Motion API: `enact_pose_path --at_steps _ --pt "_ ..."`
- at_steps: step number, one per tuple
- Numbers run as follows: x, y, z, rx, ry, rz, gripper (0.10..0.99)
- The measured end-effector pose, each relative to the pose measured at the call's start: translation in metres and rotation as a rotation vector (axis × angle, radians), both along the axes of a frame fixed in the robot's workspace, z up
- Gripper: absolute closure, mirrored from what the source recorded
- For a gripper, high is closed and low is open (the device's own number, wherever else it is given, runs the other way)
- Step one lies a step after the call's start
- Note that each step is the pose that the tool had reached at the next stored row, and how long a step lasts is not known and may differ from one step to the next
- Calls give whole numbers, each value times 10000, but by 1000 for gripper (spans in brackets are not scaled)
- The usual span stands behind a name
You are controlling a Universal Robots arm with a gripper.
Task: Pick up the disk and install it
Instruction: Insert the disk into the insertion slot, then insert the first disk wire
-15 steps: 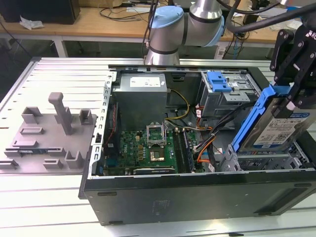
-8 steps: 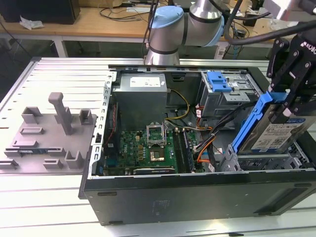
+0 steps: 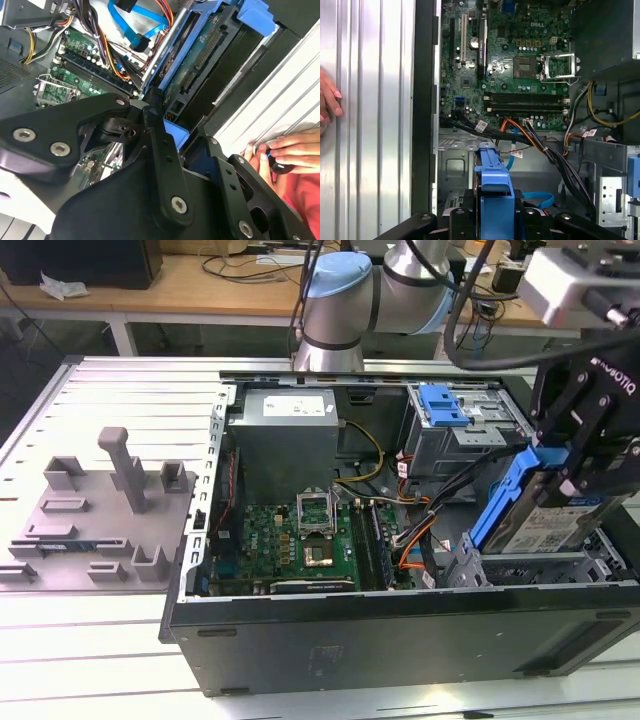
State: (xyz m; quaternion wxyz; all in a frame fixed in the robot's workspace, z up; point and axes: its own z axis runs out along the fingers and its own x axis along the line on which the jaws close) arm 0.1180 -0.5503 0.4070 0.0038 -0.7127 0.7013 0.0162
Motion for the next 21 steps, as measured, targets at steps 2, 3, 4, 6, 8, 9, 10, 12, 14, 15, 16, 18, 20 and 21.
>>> enact_pose_path --at_steps 2,3,4,6,8,9,10,12,14,15,16,18,20,21 --pt "0 -1 -77 0 0 21 718" --pt "0 -1 -107 1 1 31 718" --pt "0 -2 -143 2 0 42 718" --pt "0 -3 -195 1 0 60 718" --pt "0 -2 -213 0 0 66 706" --pt "0 -2 -217 1 1 68 647" --pt "0 -3 -220 0 1 69 588" --pt "0 -2 -220 1 1 76 522" --pt "0 -3 -220 1 1 76 522" --pt "1 -2 -220 1 1 77 522" --pt "0 -2 -220 0 1 77 522" --pt "0 -3 -220 1 1 78 522" --pt "0 -2 -220 1 1 78 522" --pt "0 -3 -220 1 1 79 522"
